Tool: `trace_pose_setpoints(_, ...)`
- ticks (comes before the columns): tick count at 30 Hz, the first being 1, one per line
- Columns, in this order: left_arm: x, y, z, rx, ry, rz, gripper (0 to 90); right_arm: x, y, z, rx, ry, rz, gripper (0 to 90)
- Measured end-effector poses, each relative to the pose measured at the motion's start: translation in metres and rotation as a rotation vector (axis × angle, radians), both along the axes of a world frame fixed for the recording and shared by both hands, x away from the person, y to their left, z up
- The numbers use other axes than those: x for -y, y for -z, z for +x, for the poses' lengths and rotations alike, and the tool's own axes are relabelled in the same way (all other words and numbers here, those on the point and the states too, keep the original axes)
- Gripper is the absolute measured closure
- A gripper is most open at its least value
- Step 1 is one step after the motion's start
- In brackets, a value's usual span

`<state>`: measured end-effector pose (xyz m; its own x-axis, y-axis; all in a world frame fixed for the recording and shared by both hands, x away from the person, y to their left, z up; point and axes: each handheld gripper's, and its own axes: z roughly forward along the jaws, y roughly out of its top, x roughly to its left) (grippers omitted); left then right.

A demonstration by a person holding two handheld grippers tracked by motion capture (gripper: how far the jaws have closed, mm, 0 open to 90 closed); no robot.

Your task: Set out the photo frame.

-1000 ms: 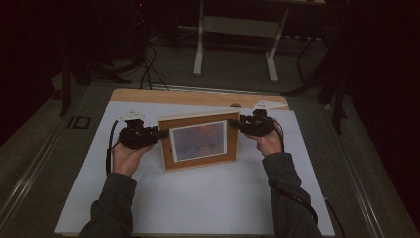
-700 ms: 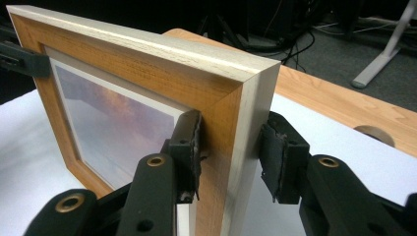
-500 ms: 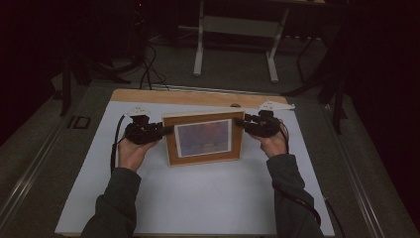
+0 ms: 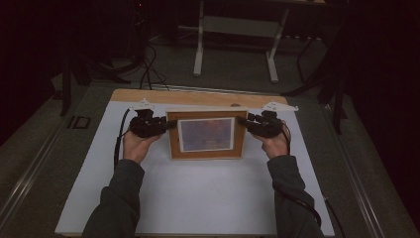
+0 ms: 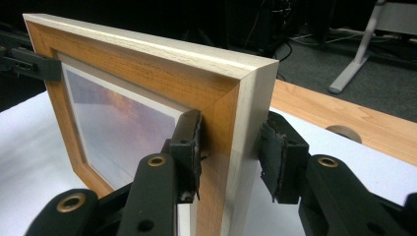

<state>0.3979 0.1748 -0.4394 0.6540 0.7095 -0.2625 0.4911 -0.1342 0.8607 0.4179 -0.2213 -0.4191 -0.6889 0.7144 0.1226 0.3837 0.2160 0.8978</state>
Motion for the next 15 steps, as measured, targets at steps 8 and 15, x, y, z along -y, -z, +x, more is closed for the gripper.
trace_pose_setpoints(8, 0.0017, 0.0010, 0.0080, 0.006, -0.014, -0.014, 63.9, 0.0017, 0.0017, -0.0003, -0.019, 0.023, 0.008, 62.4)
trace_pose_setpoints(15, 0.0004, 0.0030, 0.0116, 0.001, -0.033, -0.040, 63.1, 0.0004, 0.0027, 0.0003, -0.023, 0.031, 0.020, 62.5)
